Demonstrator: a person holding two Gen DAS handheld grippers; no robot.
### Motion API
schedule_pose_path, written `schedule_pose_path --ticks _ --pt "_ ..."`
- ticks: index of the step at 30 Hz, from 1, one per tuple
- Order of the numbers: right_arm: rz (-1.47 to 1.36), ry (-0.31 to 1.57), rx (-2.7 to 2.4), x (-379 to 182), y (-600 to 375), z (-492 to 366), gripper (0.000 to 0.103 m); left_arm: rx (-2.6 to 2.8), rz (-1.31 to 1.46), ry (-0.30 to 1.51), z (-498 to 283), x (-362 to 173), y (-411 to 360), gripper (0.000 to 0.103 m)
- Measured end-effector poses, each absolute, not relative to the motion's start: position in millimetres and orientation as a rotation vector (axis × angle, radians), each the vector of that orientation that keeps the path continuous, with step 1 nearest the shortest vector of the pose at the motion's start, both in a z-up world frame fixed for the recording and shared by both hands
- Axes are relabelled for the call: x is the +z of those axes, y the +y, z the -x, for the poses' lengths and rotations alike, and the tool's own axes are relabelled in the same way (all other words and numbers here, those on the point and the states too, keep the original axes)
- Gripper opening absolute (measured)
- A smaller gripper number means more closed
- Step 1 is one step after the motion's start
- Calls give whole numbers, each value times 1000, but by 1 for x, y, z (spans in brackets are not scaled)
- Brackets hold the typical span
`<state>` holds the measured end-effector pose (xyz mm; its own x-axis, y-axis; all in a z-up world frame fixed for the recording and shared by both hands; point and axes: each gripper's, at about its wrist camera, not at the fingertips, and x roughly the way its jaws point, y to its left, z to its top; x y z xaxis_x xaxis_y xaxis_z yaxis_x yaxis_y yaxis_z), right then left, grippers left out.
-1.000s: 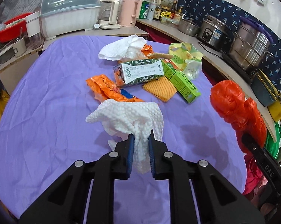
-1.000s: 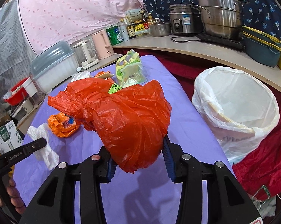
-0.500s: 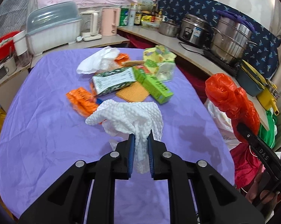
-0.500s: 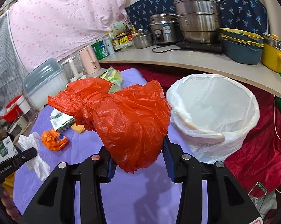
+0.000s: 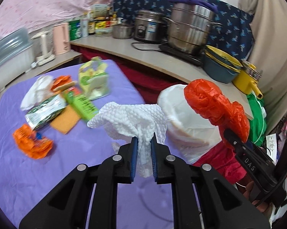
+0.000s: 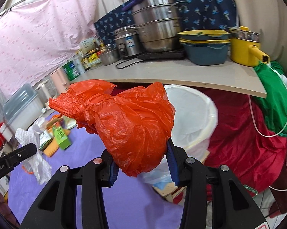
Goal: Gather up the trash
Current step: 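Carry the paper towel and red bag in both tools over the white trash bin, then open the left tool to drop the paper towel into the bin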
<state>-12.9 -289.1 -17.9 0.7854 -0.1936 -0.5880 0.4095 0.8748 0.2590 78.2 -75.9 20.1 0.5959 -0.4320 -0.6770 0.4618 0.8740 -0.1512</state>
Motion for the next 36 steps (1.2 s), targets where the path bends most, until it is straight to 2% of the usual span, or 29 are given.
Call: schedule_pose_path --ticks 11,21,23,25,27,31,36 --pt "-438 549 -500 -21 -362 42 41 -712 -81 781 -92 21 -177 13" --pt "-456 541 -559 -25 -389 48 41 -771 -141 820 -108 -1 -240 14" --pt "-460 544 -565 -27 -390 46 41 -774 -143 829 -111 -4 -245 22" --pt "-469 548 -564 -29 -393 42 41 -766 -140 825 -113 -6 -246 51" --pt "-472 550 -560 -30 -394 38 41 -752 -136 796 -114 -4 -243 60" --pt "-464 551 -541 -30 -392 26 41 -730 -137 771 -118 1 -240 69" --pt "-436 548 -513 -25 -383 6 41 -701 -117 761 -126 6 -227 72"
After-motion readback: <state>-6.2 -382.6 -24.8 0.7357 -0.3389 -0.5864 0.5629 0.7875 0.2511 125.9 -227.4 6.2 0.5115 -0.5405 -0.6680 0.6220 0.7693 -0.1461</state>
